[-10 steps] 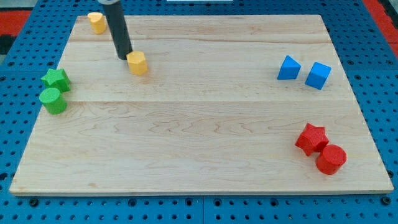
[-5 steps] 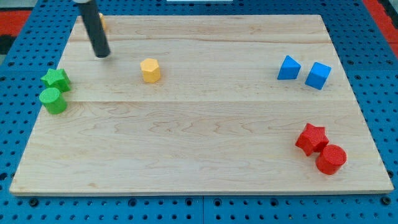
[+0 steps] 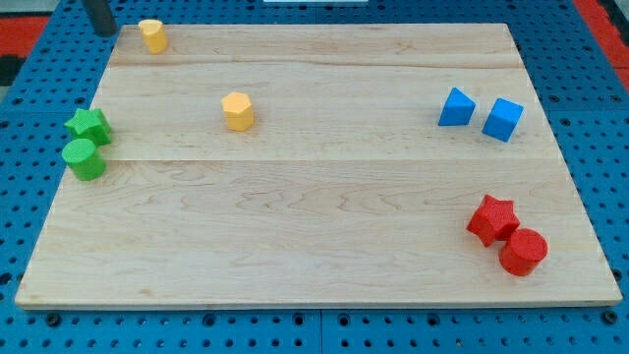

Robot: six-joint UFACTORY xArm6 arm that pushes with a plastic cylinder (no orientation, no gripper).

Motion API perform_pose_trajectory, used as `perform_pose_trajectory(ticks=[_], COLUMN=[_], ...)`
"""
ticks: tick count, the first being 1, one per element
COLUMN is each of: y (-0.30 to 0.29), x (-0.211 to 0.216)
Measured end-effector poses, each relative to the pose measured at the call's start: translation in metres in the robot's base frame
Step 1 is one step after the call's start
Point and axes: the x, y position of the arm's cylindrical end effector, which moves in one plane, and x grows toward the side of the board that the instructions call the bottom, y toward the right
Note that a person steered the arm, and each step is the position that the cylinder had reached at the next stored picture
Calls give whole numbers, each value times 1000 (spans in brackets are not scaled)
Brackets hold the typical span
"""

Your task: Slide yellow heart right and down a bit

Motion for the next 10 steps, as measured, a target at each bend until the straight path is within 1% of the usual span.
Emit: perform_pose_trajectory(ticks=[2,4,6,7,8,10], y=[43,64,56,46,46,52], x=[0,2,12,31,37,6])
